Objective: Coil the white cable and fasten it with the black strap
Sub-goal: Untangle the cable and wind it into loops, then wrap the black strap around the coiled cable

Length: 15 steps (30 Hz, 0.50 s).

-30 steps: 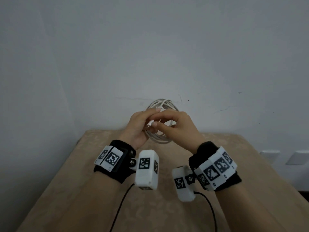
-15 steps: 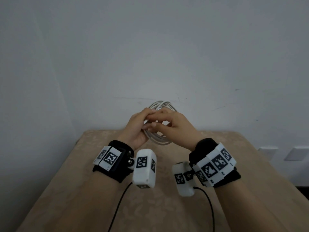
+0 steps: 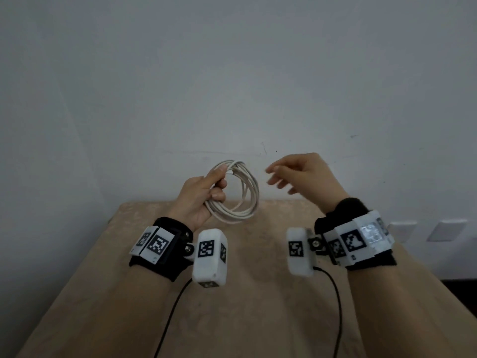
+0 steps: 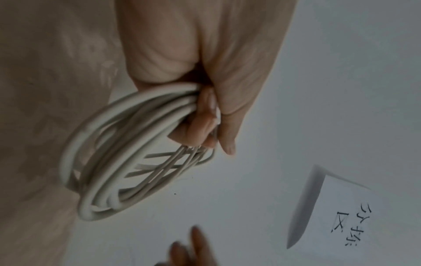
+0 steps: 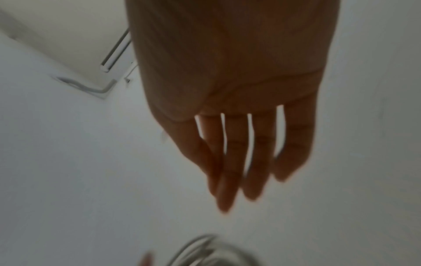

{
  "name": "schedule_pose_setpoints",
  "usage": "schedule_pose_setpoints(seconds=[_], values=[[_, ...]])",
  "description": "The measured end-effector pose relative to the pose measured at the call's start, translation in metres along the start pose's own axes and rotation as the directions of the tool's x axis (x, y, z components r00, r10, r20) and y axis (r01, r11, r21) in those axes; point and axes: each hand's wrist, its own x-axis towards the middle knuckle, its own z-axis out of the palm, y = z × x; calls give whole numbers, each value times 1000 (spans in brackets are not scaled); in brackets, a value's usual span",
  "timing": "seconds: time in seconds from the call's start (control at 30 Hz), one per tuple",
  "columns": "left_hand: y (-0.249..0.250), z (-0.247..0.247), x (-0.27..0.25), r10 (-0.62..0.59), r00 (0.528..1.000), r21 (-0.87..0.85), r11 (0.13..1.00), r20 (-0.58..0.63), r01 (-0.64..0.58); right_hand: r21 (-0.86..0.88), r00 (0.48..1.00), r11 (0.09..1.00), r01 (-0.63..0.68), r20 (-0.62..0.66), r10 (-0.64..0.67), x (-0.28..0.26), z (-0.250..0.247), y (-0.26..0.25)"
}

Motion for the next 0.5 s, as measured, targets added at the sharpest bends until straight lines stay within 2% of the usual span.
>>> schedule_pose_setpoints(seconds=[0.07,0.1,0.2,0.4,0.5], values=[[1,0,0,2,1000,2,1000,21,-2,-205,979,960,-189,31,200,1,-18,14],[1,1,-1,1,999,17,1000,33,-1,-311,951,911,-272,61,304,0,-24,21],[-2,4,-3,-21,999,54,998,49,19,-498,857,777,-385,118,501,-3,-28,34],[-7,6,-2,-52,997,56,997,51,49,-658,766,656,-369,184,616,-4,-15,39],[-8,5,-2,-60,996,41,997,73,58,-683,758,638,-356,187,624,-4,-12,40]])
